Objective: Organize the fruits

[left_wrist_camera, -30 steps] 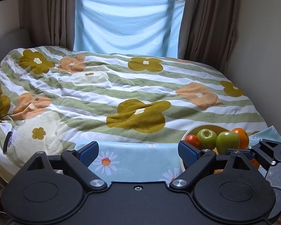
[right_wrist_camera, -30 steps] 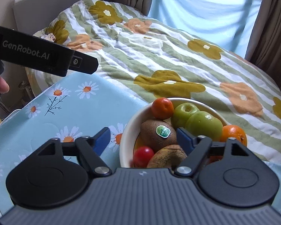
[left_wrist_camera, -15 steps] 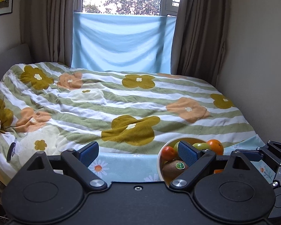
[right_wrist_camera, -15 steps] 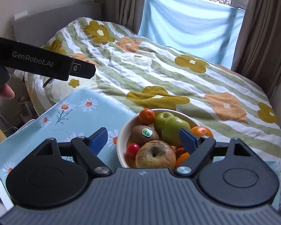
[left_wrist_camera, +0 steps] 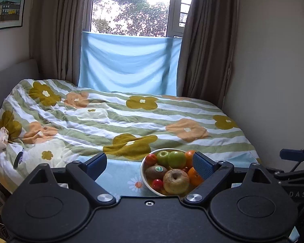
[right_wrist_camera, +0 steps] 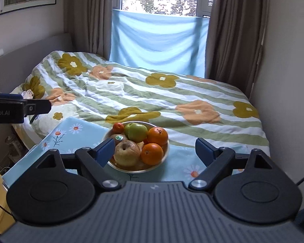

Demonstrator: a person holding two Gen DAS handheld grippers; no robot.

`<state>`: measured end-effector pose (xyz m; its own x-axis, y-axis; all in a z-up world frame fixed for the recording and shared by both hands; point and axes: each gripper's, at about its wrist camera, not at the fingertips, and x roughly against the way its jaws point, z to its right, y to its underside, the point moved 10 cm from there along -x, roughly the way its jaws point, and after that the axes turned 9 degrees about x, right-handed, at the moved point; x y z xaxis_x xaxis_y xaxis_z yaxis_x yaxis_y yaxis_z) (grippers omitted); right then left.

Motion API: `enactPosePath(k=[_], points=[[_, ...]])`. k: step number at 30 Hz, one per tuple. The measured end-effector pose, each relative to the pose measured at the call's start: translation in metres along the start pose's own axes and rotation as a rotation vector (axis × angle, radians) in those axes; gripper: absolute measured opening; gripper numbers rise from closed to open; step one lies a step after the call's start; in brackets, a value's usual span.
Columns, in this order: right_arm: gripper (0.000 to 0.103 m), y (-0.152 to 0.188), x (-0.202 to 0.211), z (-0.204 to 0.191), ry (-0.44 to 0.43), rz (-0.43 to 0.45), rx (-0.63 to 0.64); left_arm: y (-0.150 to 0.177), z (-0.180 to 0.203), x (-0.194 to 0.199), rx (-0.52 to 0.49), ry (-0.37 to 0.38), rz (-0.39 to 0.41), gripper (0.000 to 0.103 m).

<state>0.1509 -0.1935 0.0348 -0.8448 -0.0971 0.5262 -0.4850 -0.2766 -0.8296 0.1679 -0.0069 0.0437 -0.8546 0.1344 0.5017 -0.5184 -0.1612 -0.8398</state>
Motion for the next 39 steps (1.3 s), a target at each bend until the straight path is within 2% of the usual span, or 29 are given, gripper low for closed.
enactPosePath(k=[4,7,10,13,18,39], points=[[0.103,0.019,0.032,0.014,0.086,-0.006,-0.061,0.020,0.007,0.023,0.001,-0.002,-0.005,0.094],[0.103,0.035,0.049,0.019,0.133,-0.017,-0.096,0.033,0.009,0.037,-0.012,-0.010,0.003,0.103],[0.103,0.049,0.058,0.018,0.159,-0.030,-0.111,0.045,0.012,0.046,-0.046,-0.038,0.011,0.103],[0.103,0.060,0.065,0.017,0.172,-0.036,-0.124,0.057,0.012,0.050,-0.030,-0.041,-0.003,0.103],[0.103,0.069,0.070,0.015,0.164,-0.046,-0.135,0.067,0.011,0.054,-0.017,-0.048,-0.012,0.103],[0.103,0.069,0.074,0.010,0.150,-0.049,-0.139,0.066,0.014,0.063,-0.019,-0.061,0.010,0.103]])
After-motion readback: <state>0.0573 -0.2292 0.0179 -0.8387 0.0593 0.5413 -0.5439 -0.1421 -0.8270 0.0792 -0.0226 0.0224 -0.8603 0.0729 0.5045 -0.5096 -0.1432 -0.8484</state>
